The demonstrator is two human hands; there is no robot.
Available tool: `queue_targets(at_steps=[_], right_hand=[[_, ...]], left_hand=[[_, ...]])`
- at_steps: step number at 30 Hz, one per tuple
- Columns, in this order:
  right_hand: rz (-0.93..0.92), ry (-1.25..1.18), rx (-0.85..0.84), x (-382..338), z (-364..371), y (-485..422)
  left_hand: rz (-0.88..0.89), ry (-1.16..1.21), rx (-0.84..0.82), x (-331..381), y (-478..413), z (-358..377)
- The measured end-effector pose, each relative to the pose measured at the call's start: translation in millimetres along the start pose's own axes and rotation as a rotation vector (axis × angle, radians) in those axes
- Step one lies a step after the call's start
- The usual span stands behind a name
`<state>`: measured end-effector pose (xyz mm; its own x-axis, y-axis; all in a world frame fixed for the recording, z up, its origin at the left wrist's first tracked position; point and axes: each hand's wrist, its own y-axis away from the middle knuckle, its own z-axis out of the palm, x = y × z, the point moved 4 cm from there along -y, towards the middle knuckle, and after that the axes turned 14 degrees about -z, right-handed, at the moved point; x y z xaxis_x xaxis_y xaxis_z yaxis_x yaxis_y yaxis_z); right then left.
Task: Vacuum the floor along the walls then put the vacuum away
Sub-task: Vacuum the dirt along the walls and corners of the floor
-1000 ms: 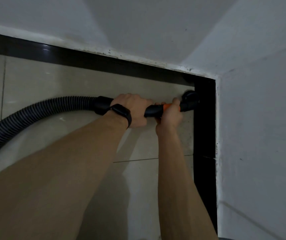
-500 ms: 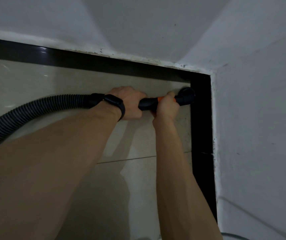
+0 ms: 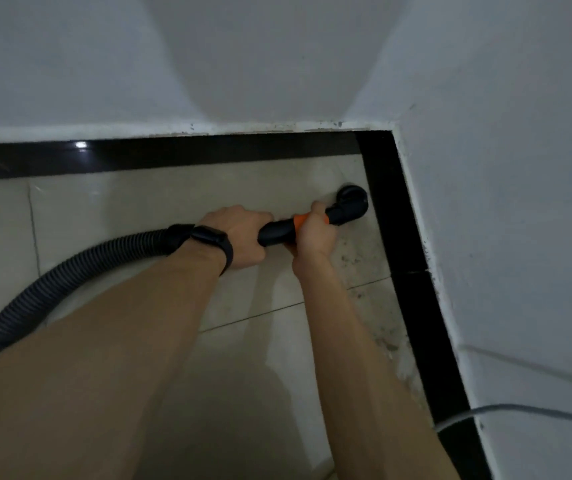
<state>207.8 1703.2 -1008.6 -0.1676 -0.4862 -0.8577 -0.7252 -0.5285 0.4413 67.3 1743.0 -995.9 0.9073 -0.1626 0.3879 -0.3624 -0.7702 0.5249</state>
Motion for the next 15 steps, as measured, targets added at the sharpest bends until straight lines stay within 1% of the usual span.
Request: queue_targets(at_steps=[4,6,9,15], right_hand=[[0.059,-0.074,-0.022,16.6,21.2,28.5],[0.072,-0.137,-0.028,21.6,31.0,41.6],[0.108,-0.170,-0.046,30.7,41.8,60.7],[0.173,-0.333,-0.017,50.8,45.0,87.9]], left_hand=[[-0.009,-0.047,0.000,-34.5,14.0,-4.1],[-0.016,-0.066,0.028,-48.4,22.4,-6.7],[-0.017,-0.104,0.085,-66.6,37.7,-5.9],[0.014,-0.153,0.043,-83.4,63.7,-2.0]])
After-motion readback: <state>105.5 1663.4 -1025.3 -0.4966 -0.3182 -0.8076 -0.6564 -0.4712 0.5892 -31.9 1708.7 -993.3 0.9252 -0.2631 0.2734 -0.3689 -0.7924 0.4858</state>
